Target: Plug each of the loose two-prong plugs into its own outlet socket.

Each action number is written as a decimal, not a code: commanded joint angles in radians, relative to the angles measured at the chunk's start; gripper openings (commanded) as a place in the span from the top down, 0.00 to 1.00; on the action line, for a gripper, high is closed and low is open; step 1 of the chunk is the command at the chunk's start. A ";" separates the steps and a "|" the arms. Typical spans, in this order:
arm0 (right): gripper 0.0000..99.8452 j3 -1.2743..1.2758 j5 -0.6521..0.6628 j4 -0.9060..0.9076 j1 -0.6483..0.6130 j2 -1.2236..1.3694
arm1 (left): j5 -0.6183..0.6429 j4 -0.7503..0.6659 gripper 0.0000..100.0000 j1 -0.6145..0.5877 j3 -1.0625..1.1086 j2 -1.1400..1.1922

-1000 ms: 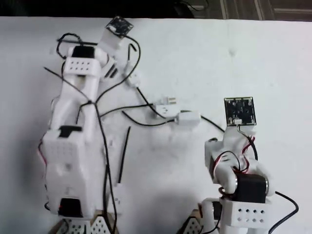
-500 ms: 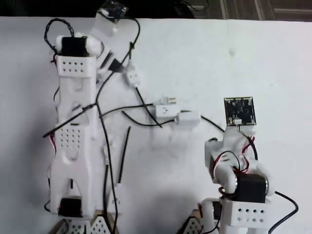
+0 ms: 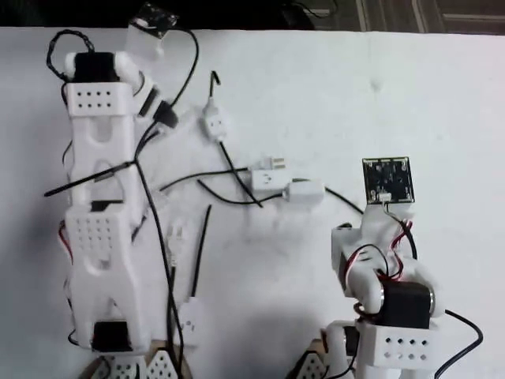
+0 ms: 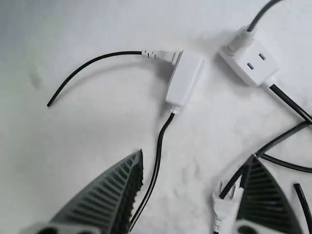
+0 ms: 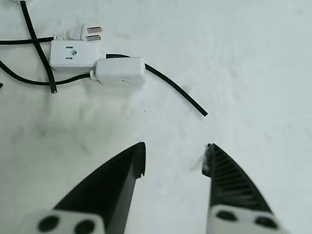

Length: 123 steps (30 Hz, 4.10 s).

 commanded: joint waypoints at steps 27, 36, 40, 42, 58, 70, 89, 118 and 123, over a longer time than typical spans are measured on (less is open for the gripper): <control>0.81 -0.137 -0.061 -0.016 -0.232 0.315 | 0.118 -0.473 0.69 -0.005 1.878 -1.624; 0.81 -0.287 -0.058 -0.156 -0.303 0.659 | 0.117 -0.640 0.69 -0.124 2.248 -1.813; 0.81 -0.288 -0.058 -0.271 -0.343 0.736 | 0.114 -0.684 0.69 -0.162 2.369 -1.874; 0.81 -0.298 -0.057 -0.323 -0.351 0.788 | 0.114 -0.700 0.69 -0.162 2.429 -1.899; 0.81 -0.684 0.281 -0.335 -0.249 1.293 | 0.110 -0.747 0.69 -0.162 2.552 -1.966; 0.81 -0.697 0.279 -0.176 -0.200 1.406 | 0.110 -0.747 0.69 -0.162 2.553 -1.966; 0.81 -0.697 0.057 0.033 -0.493 1.155 | 0.118 -0.767 0.69 -0.186 2.552 -1.966; 0.81 -0.695 -0.578 -0.479 -1.032 1.506 | 0.247 -0.796 0.69 -0.433 2.490 -1.966; 0.91 -0.701 -0.578 -0.555 -1.027 1.623 | 0.247 -0.796 0.69 -0.433 2.492 -1.966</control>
